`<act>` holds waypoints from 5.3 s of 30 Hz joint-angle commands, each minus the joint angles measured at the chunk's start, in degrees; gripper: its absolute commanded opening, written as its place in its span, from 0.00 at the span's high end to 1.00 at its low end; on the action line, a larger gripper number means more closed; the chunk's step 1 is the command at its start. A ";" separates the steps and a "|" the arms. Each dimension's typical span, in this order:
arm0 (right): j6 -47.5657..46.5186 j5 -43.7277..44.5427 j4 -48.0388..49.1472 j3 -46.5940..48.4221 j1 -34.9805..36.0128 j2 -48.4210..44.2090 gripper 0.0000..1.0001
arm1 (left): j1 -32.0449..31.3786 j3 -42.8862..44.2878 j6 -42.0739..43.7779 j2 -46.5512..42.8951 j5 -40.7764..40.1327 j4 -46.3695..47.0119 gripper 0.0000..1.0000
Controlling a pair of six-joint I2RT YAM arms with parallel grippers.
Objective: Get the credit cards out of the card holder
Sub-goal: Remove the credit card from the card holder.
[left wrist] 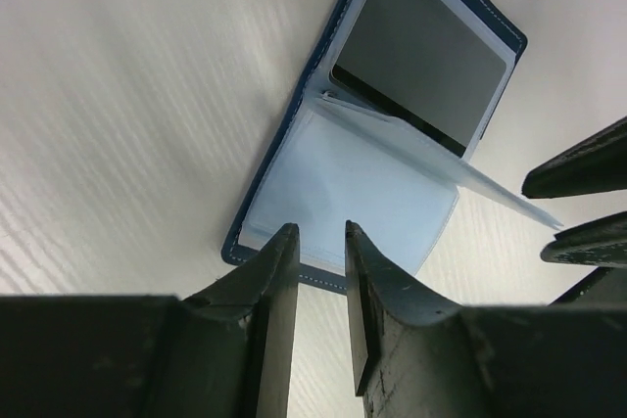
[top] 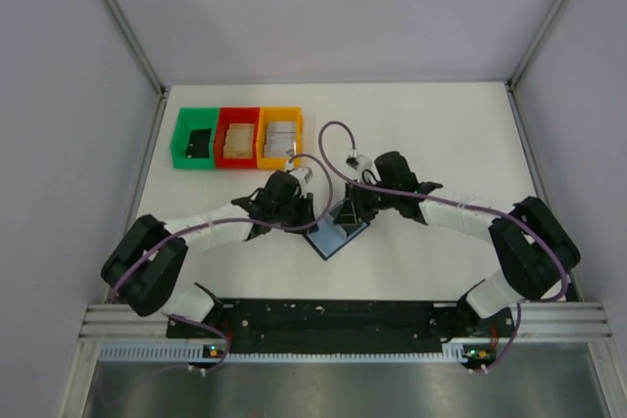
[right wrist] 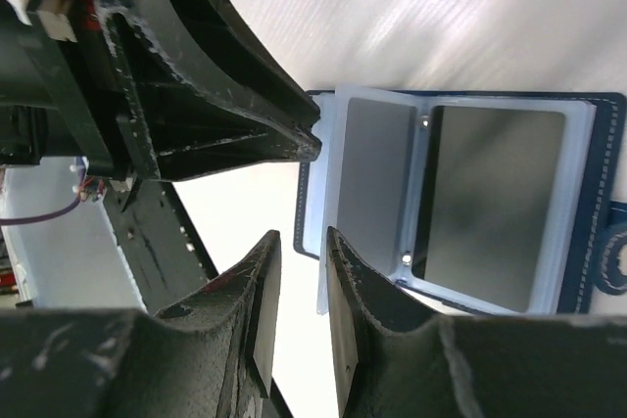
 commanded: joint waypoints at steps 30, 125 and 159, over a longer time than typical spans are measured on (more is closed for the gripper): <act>0.09 2.96 0.17 3.30 1.56 7.24 0.66 | -0.74 -4.89 -4.36 -3.43 1.13 7.55 0.70; -18.55 40.65 -22.77 19.12 27.84 13.91 0.48 | 7.08 -21.77 -8.67 -39.73 -18.03 0.69 0.21; -17.67 49.62 -25.84 23.17 26.09 8.92 1.00 | 6.91 -19.40 -7.61 -34.81 -7.67 4.21 0.23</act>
